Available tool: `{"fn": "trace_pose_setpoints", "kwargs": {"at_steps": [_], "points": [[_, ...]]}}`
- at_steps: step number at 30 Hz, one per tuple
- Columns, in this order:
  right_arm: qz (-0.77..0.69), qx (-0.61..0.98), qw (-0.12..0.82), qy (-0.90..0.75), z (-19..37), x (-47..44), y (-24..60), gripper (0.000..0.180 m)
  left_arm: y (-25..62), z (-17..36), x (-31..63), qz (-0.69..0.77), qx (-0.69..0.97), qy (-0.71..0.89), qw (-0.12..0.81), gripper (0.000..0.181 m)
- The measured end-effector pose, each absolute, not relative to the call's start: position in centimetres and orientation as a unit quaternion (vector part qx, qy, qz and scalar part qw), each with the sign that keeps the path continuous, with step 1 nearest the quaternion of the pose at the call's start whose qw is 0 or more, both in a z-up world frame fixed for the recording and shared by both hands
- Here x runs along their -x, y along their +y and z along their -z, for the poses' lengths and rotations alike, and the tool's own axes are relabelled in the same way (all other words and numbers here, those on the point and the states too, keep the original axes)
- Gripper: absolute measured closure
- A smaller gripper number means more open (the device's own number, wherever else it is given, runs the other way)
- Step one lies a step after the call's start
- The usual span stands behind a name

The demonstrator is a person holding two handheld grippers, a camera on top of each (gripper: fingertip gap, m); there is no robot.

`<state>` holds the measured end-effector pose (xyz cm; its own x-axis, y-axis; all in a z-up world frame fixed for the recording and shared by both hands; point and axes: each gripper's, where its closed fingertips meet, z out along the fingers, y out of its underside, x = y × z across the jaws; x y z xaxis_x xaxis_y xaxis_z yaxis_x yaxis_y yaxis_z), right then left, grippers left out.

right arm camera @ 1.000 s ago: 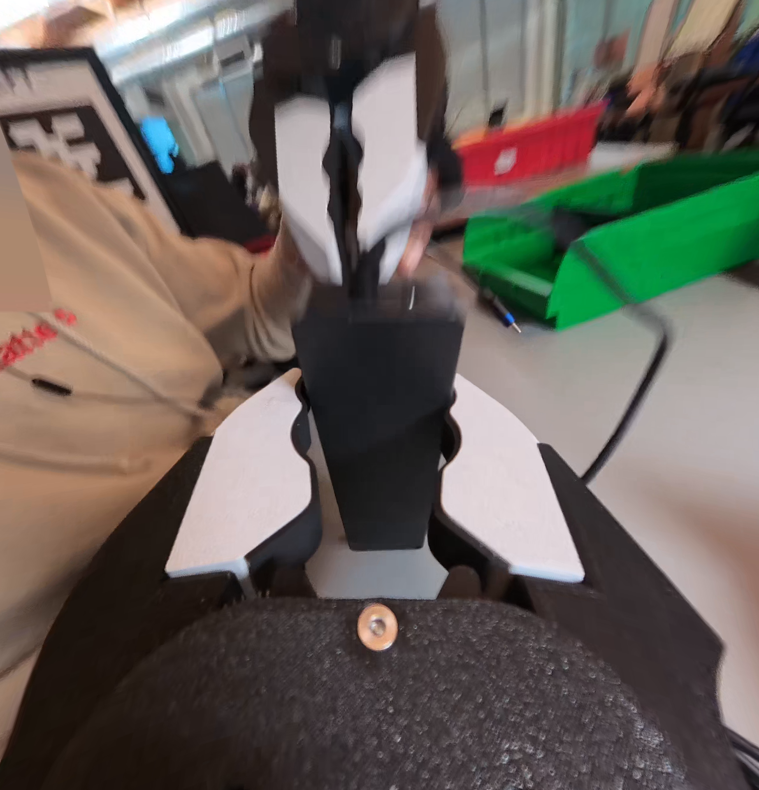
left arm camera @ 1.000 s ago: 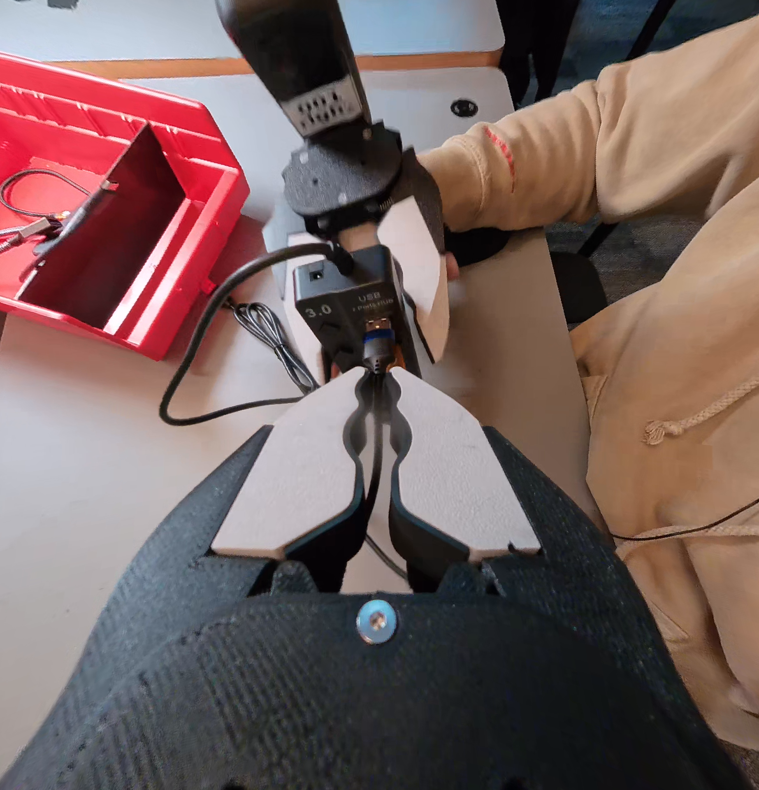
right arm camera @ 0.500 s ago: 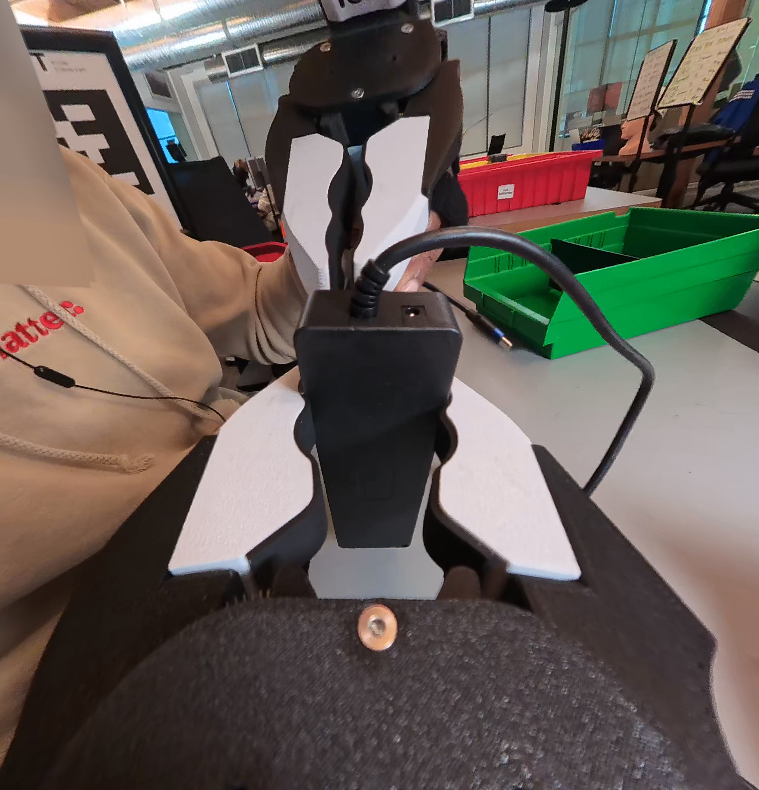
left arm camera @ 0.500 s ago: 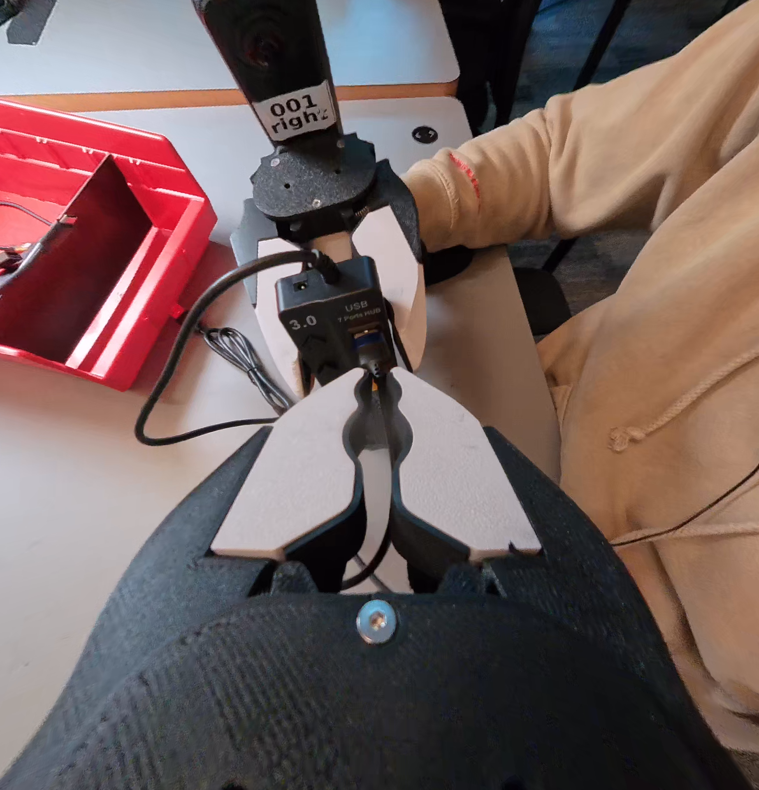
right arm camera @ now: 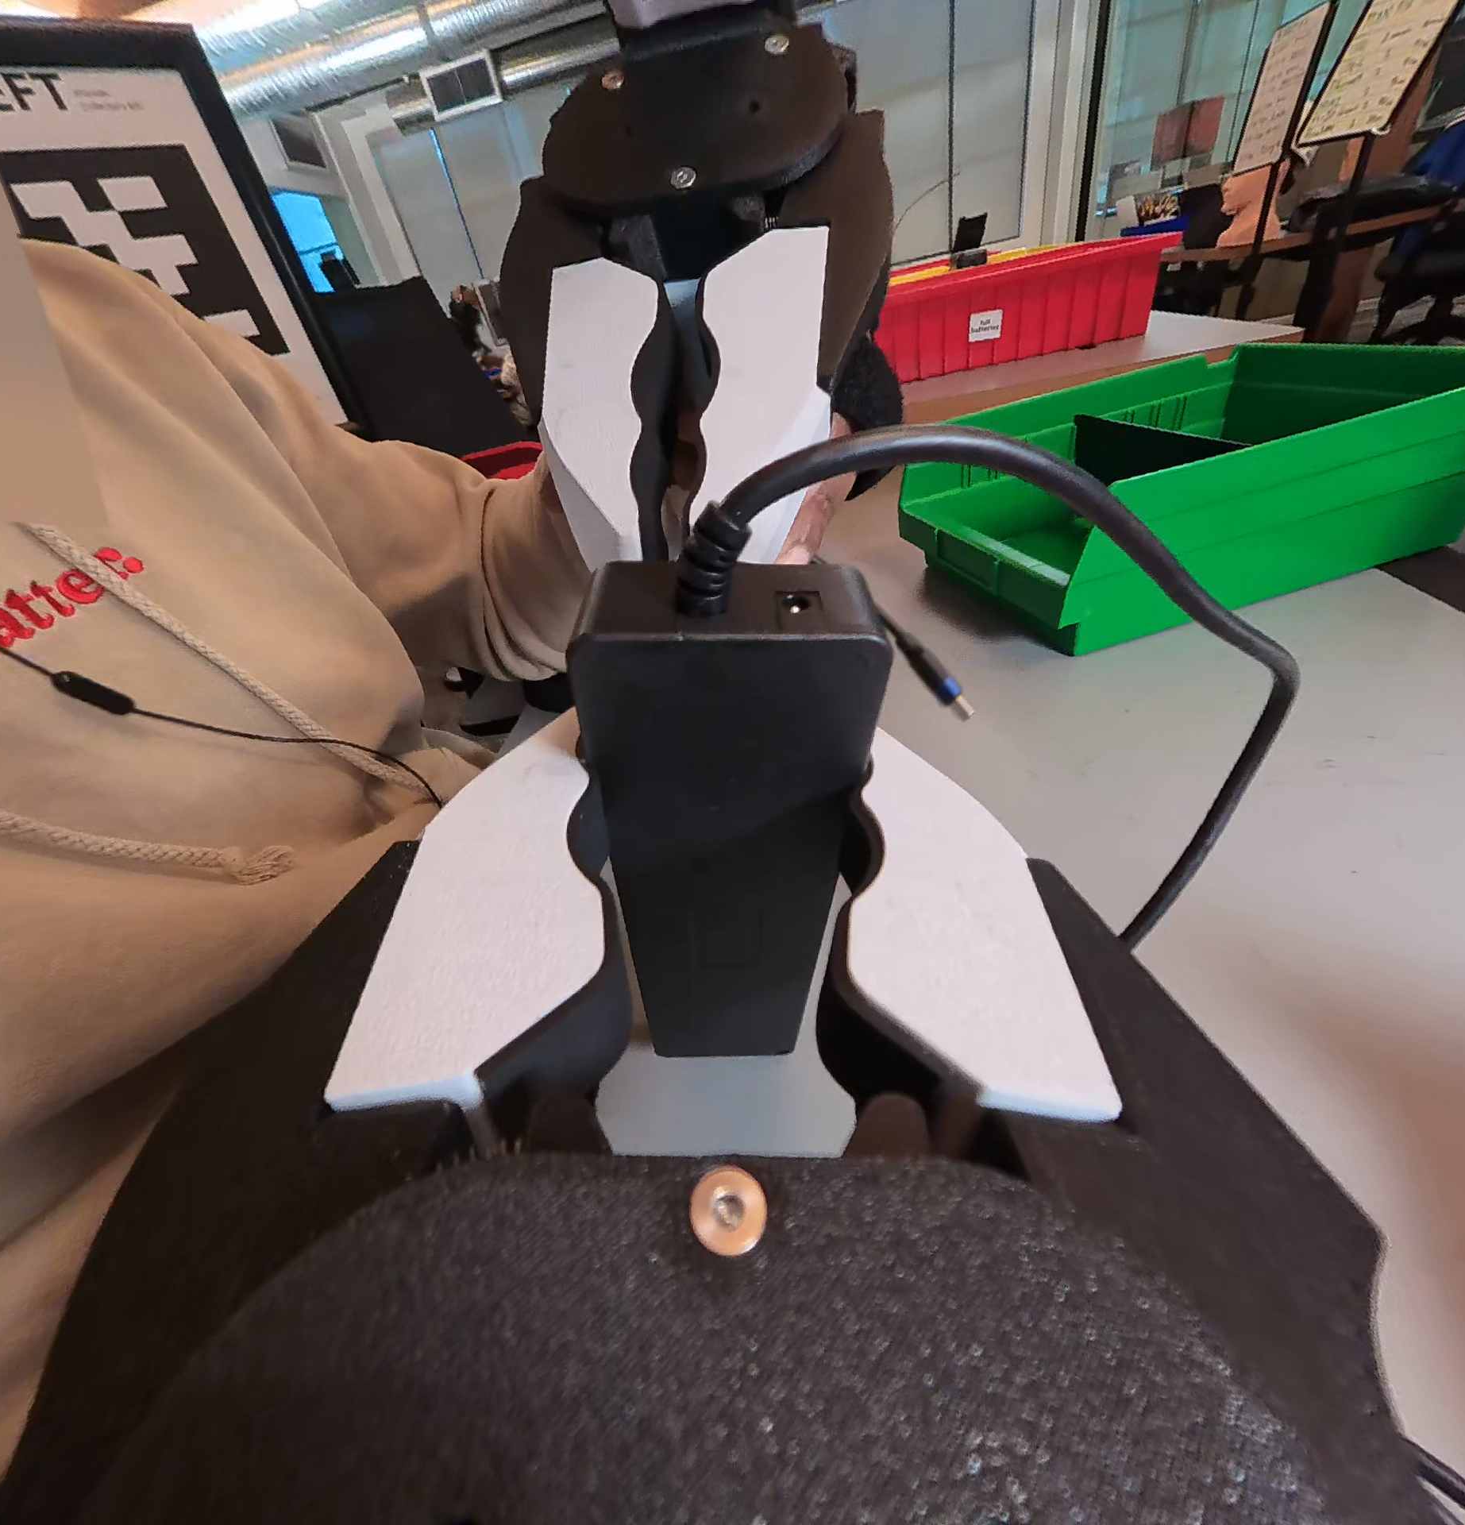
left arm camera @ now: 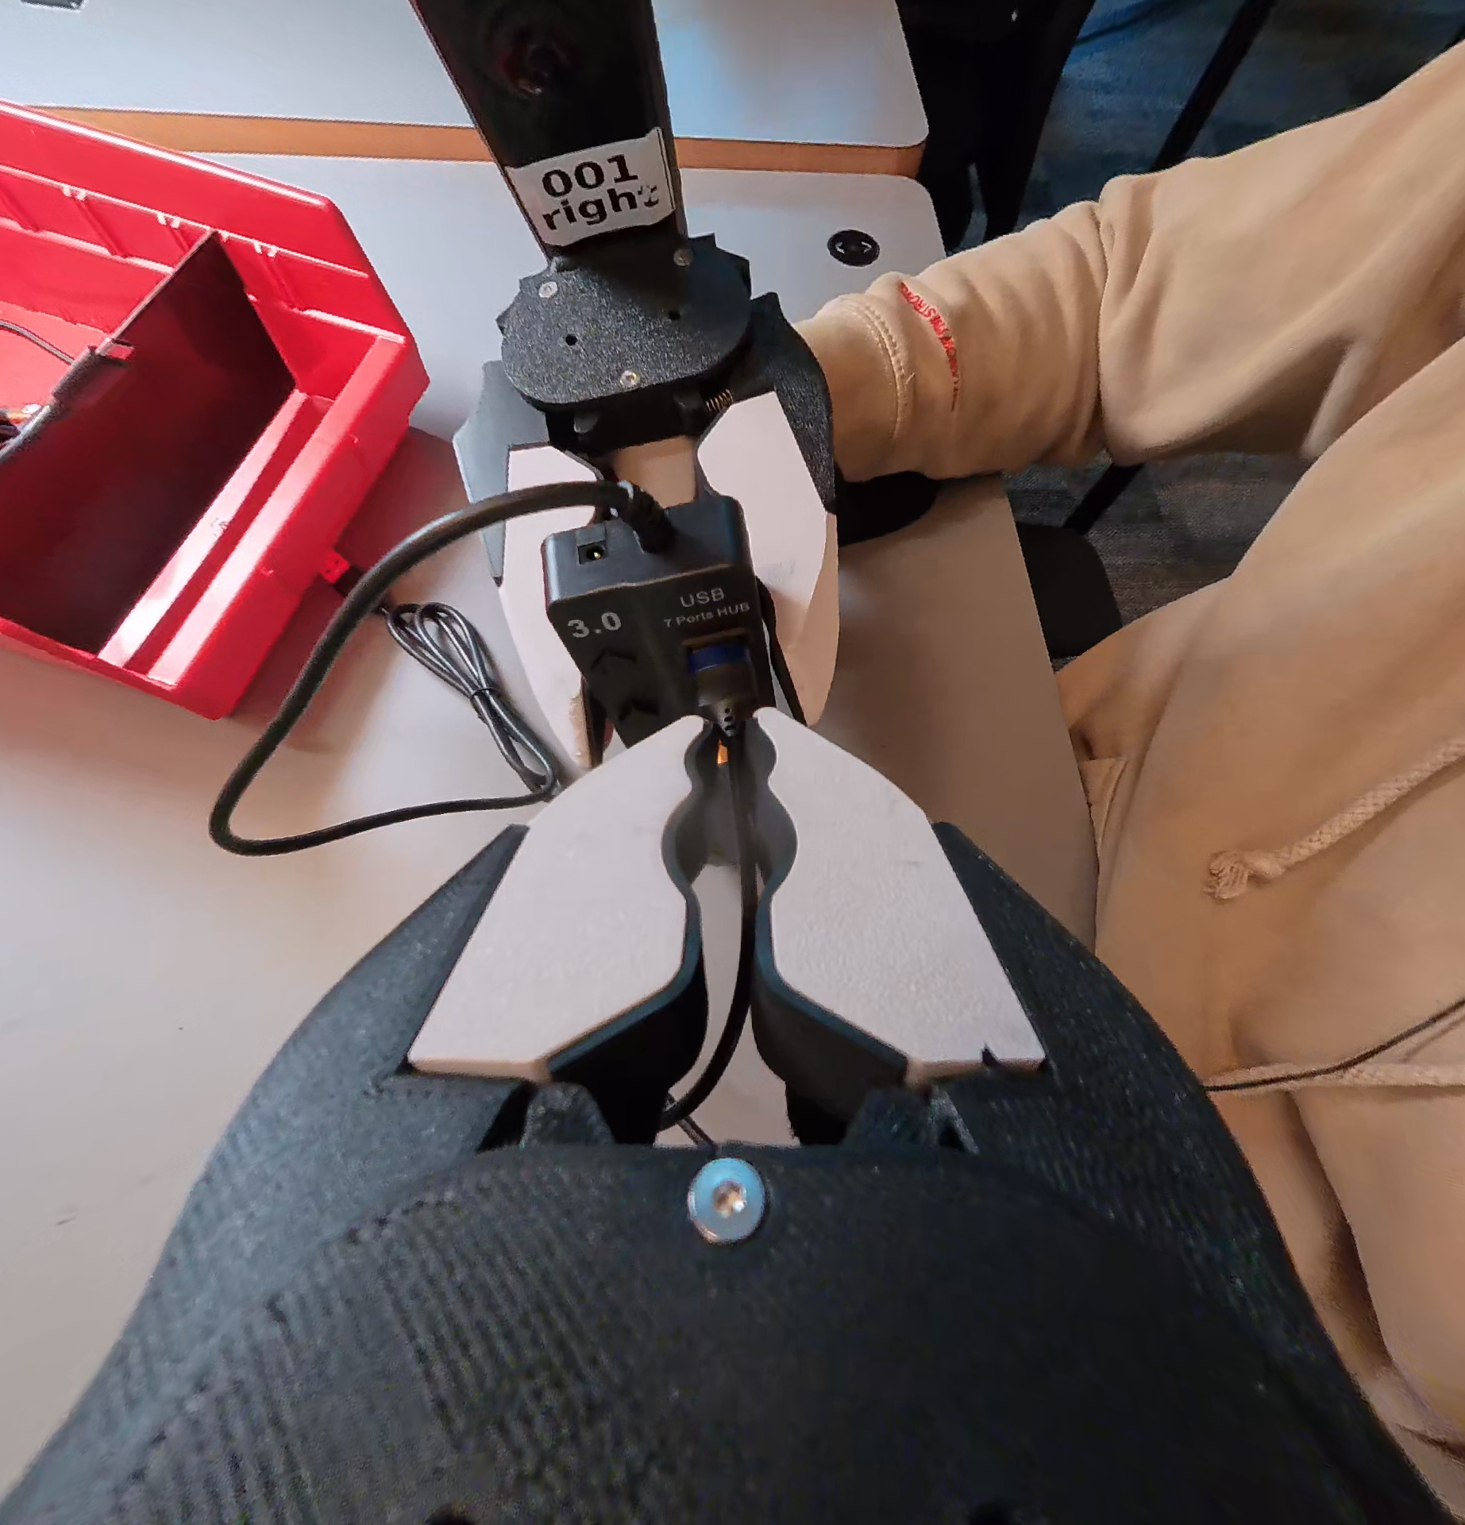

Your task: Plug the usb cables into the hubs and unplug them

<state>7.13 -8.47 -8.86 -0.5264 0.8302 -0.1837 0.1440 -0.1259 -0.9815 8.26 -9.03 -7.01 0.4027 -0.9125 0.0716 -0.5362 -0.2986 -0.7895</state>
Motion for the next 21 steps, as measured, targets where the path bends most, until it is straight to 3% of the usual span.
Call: {"fn": "trace_pose_setpoints", "kwargs": {"at_steps": [6, 12, 21], "points": [[-0.666, 0.385, 0.293, -0.568, 6.8, -7.2, -8.2, 0.125, -8.4, 4.9, -8.4, 0.291, 0.728, 0.45, 0.428, 0.173], [-0.719, 0.355, 0.328, -0.499, 3.4, -9.4, -5.8, 0.126, -9.1, 0.6, -5.4, 0.303, 0.686, 0.416, 0.514, 0.13], [-0.74, 0.318, 0.377, -0.457, -1.9, -8.7, -5.9, 0.126, -11.0, 8.9, -3.8, 0.373, 0.714, 0.363, 0.469, 0.11]]}}
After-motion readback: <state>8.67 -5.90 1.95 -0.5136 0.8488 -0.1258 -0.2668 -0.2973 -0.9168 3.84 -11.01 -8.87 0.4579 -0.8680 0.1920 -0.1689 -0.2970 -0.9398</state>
